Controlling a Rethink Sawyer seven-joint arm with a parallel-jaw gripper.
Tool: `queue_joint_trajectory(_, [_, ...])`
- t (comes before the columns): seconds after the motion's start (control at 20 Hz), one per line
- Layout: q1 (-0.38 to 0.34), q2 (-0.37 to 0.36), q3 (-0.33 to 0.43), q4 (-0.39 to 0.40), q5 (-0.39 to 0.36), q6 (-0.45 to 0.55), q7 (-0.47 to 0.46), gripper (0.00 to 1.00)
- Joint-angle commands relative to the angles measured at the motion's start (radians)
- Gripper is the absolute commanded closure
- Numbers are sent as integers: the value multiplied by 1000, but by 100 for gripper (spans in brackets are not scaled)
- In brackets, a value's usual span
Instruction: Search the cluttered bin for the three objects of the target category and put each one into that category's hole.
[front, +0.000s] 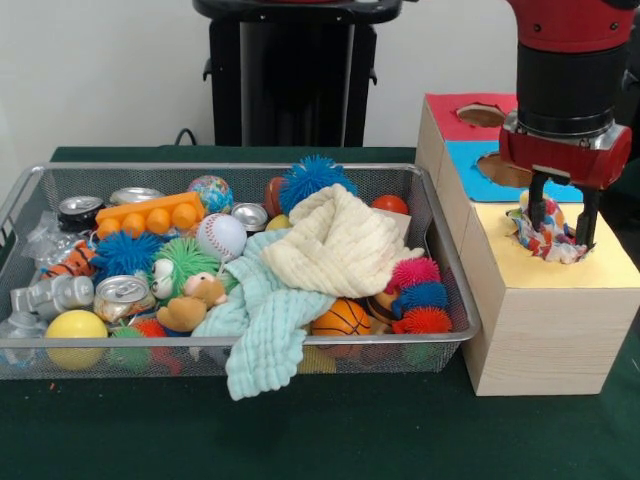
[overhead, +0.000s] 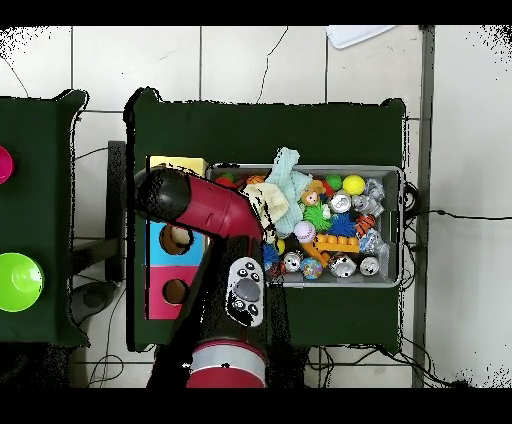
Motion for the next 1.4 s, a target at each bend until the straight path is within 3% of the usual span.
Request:
queue_joint_trajectory(0.05, [0,3,2,90,-51,192,156,0])
queue_joint_trajectory(0.45, [13,-49,-22,98,-59,266,172,0])
queue_joint_trajectory(0.9, [19,-153,-62,102,-90,426,169,0])
queue_joint_trajectory(1.15, [14,-158,-71,86,-119,413,155,0])
queue_joint_trajectory(1.2, [16,-157,-76,82,-127,403,152,100])
queue_joint_trajectory(1.4, [2,-152,-67,83,-128,377,143,100])
